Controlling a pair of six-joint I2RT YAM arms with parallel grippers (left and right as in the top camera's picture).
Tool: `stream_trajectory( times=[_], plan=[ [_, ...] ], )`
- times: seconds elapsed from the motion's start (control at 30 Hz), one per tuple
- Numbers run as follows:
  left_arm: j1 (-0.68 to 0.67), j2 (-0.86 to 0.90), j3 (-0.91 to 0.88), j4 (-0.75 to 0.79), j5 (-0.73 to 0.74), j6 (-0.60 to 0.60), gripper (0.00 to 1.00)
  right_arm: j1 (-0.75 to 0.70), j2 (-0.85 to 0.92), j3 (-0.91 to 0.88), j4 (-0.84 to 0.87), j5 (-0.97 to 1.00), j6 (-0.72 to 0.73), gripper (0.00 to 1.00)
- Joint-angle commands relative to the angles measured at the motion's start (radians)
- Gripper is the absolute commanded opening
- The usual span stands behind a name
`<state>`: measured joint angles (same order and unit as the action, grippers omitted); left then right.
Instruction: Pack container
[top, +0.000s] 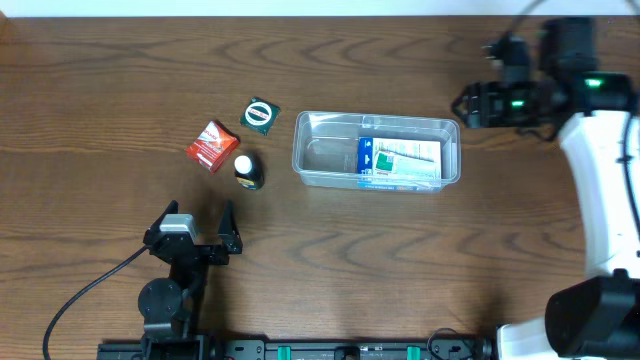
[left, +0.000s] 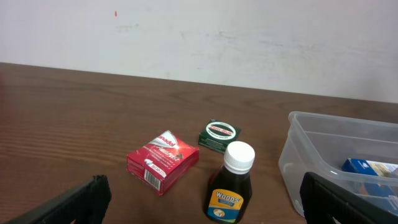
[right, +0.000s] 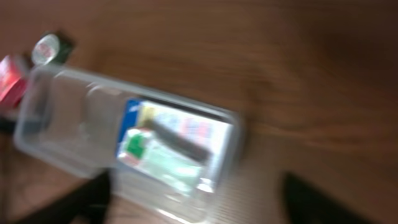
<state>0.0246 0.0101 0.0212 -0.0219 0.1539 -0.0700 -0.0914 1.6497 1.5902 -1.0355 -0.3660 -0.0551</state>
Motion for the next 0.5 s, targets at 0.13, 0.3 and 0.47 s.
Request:
stream_trajectory(
  times=[0.13,0.3,0.47],
  plan=[
    [0.005,-0.006,-0.017,-0.034,0.018,0.017,0.98,-0.155,-0.011,0.012,-0.015,-0.004,0.01,0.99],
    [0.005,-0.006,-0.017,-0.034,0.018,0.017,0.98,-0.184,-0.011,0.012,-0.023,-0.005,0.01,0.99],
    [0.005,-0.006,-0.017,-0.034,0.018,0.017,0.98,-0.183,-0.011,0.012,-0.023,-0.005,0.01,0.99]
  ],
)
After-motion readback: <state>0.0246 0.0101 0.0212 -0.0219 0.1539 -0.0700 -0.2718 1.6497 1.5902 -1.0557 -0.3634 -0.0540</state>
